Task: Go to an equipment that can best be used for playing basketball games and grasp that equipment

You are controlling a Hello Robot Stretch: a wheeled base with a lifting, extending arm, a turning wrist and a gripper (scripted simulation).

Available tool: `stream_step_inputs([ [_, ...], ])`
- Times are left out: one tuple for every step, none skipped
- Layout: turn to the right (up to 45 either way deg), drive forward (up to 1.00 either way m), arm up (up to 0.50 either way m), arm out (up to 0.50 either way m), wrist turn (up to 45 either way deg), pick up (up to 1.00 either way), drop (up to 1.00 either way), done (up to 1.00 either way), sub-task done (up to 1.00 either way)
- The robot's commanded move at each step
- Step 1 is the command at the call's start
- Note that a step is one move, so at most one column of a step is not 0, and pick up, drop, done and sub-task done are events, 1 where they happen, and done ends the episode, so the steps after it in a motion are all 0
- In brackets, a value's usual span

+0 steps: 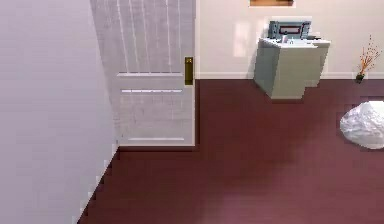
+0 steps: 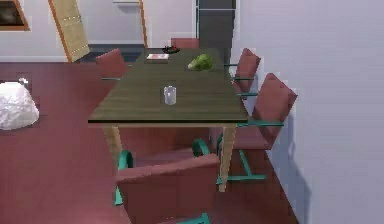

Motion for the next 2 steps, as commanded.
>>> stream_step_inputs([
  [-12.0, 0.00, 0.00, 0.00, 0.0, 0.00, 0.00, 0.00, 0.00],
  [0.0, 0.60, 0.00, 0.00, 0.0, 0.00, 0.00, 0.00, 0.00],
])
